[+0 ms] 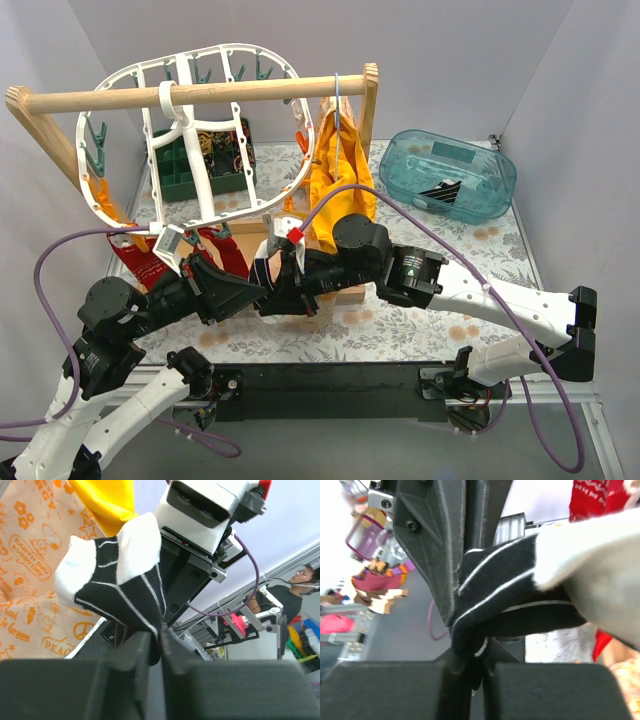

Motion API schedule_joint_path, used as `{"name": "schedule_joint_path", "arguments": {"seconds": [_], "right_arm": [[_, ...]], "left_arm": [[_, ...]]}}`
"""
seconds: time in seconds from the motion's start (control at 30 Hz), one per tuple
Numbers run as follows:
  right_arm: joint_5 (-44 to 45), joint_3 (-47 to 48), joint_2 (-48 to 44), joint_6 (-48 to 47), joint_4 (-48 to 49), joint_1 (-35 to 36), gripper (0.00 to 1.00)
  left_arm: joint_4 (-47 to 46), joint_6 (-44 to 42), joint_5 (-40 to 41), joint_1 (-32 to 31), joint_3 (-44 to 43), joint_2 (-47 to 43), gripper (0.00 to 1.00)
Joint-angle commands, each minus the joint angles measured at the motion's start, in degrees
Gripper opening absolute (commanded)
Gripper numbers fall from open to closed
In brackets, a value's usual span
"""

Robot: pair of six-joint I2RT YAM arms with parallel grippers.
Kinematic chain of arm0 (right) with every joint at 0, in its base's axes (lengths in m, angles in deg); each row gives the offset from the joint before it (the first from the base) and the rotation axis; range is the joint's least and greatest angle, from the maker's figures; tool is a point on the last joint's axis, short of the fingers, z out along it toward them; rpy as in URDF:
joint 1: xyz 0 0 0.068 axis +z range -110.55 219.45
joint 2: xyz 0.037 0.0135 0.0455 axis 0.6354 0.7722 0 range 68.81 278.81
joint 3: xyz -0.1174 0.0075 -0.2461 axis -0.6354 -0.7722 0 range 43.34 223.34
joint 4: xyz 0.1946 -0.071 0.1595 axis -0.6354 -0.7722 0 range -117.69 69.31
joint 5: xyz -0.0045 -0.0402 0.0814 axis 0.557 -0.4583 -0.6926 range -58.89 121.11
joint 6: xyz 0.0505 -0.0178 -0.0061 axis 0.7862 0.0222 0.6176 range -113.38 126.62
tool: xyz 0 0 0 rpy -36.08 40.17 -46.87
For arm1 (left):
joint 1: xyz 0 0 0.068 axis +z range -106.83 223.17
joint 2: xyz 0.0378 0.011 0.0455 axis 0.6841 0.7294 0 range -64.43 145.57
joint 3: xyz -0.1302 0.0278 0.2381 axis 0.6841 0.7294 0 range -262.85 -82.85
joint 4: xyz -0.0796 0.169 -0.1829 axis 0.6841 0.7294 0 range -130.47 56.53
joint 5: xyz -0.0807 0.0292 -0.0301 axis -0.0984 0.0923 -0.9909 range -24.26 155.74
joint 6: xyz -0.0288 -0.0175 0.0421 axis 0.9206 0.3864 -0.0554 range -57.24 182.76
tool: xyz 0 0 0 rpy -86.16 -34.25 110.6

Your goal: Remove the socks clipped to the hanger

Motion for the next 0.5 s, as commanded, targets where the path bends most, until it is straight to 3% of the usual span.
{"name": "schedule_joint_path", "arguments": {"seconds": [0.0,0.1,0.27,0.47], "right_arm": [[1.3,1.8,-1.2,-0.4,1.7,0.3,0.01],[3.3,3.0,-2.3,-2.1,-0.9,0.3,0.01],[7.8,5.2,-4.8,-4.8,-5.3,0.3,0.01],[22.3,12.3,-5.9,-11.9,-13.2,0.3,0.01]], "left_arm": [[3.2,-2.6,1.8,-0.2,-1.9,0.2,0.35],[6.9,-4.0,6.4,-0.2,-4.0,-0.1,0.58],[11.3,-5.1,13.5,-0.2,-5.5,-1.9,0.62],[13.9,-5.2,16.7,-0.2,-4.7,-2.1,0.61]]}}
